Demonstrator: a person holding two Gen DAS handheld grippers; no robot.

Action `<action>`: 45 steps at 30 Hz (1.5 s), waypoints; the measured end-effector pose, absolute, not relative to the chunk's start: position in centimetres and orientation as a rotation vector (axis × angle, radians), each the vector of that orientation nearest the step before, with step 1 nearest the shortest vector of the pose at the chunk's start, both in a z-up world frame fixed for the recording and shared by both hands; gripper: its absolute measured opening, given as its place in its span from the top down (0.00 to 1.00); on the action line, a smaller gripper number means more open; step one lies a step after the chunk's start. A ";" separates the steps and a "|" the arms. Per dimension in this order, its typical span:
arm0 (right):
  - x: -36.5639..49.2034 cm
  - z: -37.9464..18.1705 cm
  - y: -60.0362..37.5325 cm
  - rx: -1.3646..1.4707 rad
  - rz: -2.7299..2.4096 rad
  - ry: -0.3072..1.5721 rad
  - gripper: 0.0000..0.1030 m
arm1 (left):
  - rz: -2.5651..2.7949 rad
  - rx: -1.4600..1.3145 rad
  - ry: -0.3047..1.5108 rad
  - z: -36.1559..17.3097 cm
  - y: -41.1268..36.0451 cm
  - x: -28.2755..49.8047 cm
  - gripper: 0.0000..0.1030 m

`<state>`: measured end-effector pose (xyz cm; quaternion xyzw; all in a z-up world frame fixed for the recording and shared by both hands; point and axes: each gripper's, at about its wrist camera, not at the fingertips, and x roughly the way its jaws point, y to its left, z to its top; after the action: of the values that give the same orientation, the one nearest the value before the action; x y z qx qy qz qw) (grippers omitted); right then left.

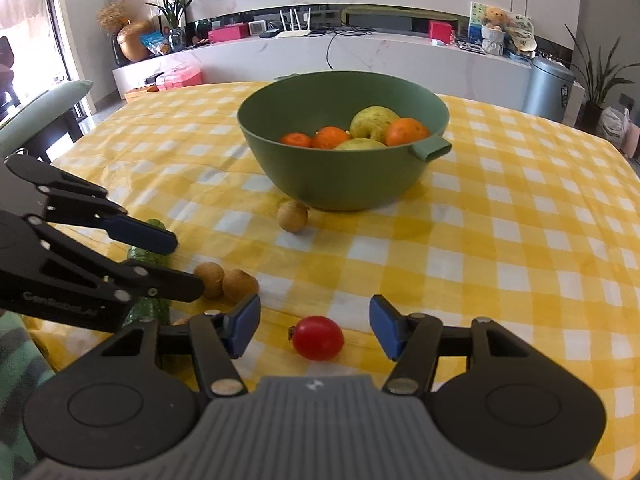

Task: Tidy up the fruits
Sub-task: 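Grasp a brown kiwi with the left gripper while the right gripper grasps another kiwi, then carry both kiwis over the green colander and lower them inside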

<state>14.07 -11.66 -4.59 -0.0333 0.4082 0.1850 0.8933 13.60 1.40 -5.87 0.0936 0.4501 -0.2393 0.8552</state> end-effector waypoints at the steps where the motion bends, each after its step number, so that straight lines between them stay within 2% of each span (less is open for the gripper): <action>1: 14.2 -4.7 -11.6 -0.067 0.385 0.849 0.45 | -0.506 0.203 0.952 -6.1 1.3 13.7 0.53; 4: 14.5 -5.0 -11.6 -0.049 0.397 0.859 0.50 | -0.509 0.240 0.963 -6.7 0.9 14.0 0.58; 14: 14.7 -5.2 -10.5 -0.034 0.465 0.831 0.53 | -0.521 0.242 0.999 -8.0 0.6 15.0 0.68; 16: 14.8 -5.2 -10.3 -0.034 0.479 0.827 0.58 | -0.525 0.246 0.997 -8.0 0.5 15.0 0.71; 26: 15.5 -5.6 -9.4 -0.022 0.514 0.841 0.62 | -0.431 0.160 0.957 -6.7 2.5 15.1 0.71; 29: 15.6 -5.9 -8.5 -0.041 0.535 0.846 0.67 | -0.411 0.152 0.953 -6.5 2.8 15.3 0.71; 35: 16.1 -6.5 -7.1 -0.072 0.561 0.859 0.68 | -0.396 0.152 0.956 -6.6 3.1 15.4 0.71; 40: 16.4 -7.0 -6.4 -0.091 0.558 0.875 0.78 | -0.398 0.149 0.956 -6.6 3.2 15.3 0.71; 45: 16.4 -7.2 -6.3 -0.093 0.554 0.878 0.78 | -0.398 0.150 0.956 -6.6 3.2 15.4 0.71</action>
<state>16.44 -6.34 -7.17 -0.0443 0.4193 0.2645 0.8673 15.36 3.22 -6.64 0.0717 0.4563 -0.1899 0.8664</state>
